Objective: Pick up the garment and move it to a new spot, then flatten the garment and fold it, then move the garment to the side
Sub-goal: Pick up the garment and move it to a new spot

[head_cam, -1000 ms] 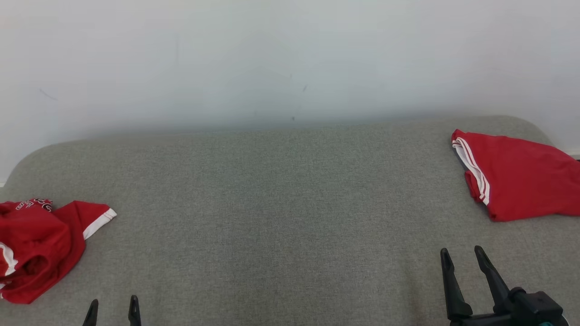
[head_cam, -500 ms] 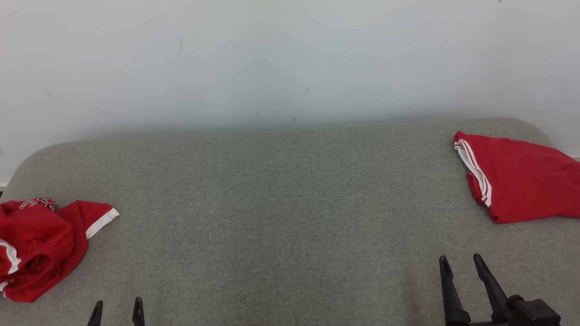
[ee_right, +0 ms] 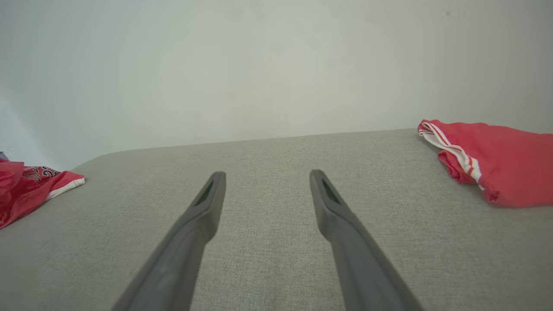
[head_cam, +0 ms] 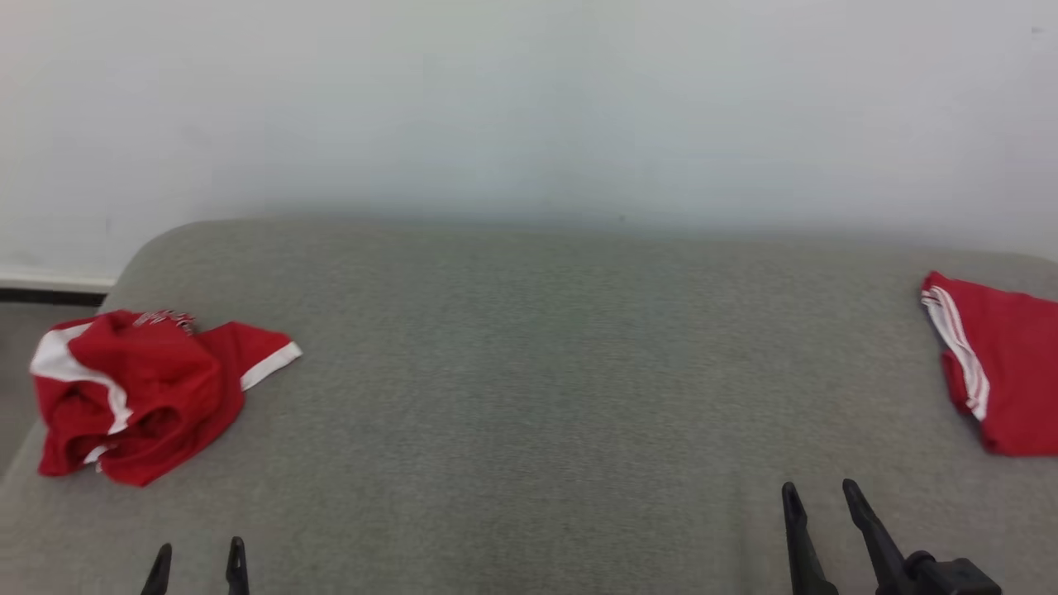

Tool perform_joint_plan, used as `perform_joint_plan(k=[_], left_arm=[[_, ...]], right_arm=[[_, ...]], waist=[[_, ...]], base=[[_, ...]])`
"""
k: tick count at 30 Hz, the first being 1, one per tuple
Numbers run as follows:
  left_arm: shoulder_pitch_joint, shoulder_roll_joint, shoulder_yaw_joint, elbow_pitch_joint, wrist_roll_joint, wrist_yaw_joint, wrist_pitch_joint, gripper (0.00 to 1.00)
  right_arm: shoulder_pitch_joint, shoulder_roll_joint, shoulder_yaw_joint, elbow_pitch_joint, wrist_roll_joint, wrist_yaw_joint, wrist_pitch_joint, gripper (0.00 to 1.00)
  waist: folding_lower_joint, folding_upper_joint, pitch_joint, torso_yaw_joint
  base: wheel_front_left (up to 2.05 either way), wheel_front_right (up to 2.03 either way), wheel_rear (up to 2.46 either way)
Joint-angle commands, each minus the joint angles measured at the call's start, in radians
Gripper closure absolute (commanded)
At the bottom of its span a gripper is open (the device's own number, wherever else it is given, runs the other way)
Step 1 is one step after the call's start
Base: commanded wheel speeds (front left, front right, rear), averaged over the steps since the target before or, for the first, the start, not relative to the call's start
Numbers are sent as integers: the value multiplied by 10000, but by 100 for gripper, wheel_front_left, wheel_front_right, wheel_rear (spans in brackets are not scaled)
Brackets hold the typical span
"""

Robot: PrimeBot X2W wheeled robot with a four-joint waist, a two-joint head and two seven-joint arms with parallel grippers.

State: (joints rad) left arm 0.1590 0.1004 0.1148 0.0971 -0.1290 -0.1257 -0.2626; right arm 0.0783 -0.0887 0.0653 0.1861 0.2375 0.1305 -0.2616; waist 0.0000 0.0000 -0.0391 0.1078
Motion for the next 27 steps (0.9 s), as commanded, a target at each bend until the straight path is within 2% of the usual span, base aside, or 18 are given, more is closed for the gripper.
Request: perform_joint_plan(k=[1,2,3,9,17,20,27], left_arm=[[-79,35,39,28,-18,16,-30,0],[-55,89,108,63,-47,42,-30,0],[-55,89,108,63,-47,42,-30,0],[43,307,349,113,-132,104,-30,0],[137,482,491,43,-199,183,-30,0],[216,521,563,-4,-225,201,-30,0],[433,487,735,-219,-343,342,-30,0]], right_arm=[[13,31,-8,25,39,-1,-44,0],[-22,77,61,72,66,-1,-44,0],[-22,77,61,72,66,-1,-44,0],[-116,177,238,174,111,-1,-42,0],[-127,263,376,296,176,-1,-44,0],[-160,286,461,339,177,-1,-44,0],[-337,298,642,438,190,-1,-44,0]], waist=[[0,0,19,870],[0,0,18,1303],[0,0,18,1303],[0,0,6,2450],[0,0,23,3596],[0,0,3,3866],[0,0,38,3942]], base=[[0,0,0],[0,0,0],[0,0,0],[0,0,0],[0,0,0],[0,0,0],[0,0,0]])
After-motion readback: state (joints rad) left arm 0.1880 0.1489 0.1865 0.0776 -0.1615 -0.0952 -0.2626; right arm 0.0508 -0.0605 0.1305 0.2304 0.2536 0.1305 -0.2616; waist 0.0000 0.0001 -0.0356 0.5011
